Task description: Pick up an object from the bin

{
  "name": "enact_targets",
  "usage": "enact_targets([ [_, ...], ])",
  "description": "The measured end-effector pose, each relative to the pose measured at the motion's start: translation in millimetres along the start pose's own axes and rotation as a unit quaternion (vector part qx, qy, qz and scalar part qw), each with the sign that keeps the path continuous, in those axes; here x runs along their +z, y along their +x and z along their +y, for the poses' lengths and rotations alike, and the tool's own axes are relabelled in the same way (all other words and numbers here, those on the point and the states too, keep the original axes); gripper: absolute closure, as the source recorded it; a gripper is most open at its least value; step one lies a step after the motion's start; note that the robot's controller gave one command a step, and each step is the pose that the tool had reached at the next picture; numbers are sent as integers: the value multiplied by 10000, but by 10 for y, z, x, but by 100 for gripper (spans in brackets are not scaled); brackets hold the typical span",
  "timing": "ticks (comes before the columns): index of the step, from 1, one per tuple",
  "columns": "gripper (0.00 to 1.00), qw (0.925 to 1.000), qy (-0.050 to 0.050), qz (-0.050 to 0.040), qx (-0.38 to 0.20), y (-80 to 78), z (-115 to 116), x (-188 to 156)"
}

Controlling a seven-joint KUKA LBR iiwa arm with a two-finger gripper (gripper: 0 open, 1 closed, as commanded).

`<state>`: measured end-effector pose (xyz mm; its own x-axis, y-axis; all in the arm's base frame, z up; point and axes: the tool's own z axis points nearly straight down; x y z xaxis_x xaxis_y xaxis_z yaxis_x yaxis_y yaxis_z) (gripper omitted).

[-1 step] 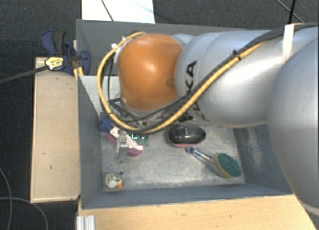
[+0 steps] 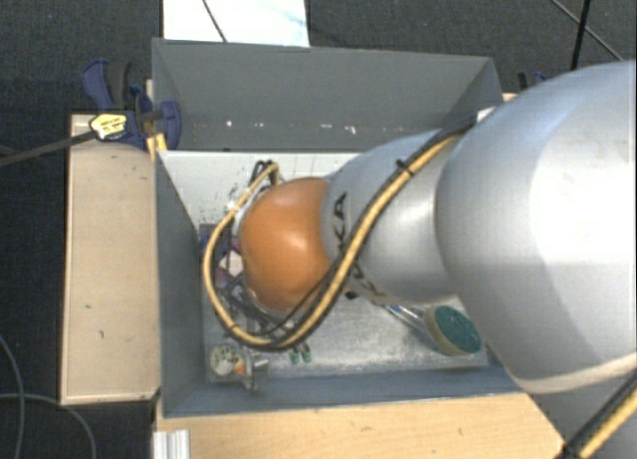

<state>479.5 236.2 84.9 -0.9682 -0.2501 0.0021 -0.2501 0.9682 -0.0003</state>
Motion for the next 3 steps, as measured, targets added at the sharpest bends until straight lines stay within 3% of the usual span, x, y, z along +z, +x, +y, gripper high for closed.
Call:
enact_targets([
  [1,100,10000,-6,-17,38,-12,2,-24],
  [2,100,9999,-14,-62,93,-206,91,-762],
  [3,0,9999,-9,-19,128,-184,87,-716],
])
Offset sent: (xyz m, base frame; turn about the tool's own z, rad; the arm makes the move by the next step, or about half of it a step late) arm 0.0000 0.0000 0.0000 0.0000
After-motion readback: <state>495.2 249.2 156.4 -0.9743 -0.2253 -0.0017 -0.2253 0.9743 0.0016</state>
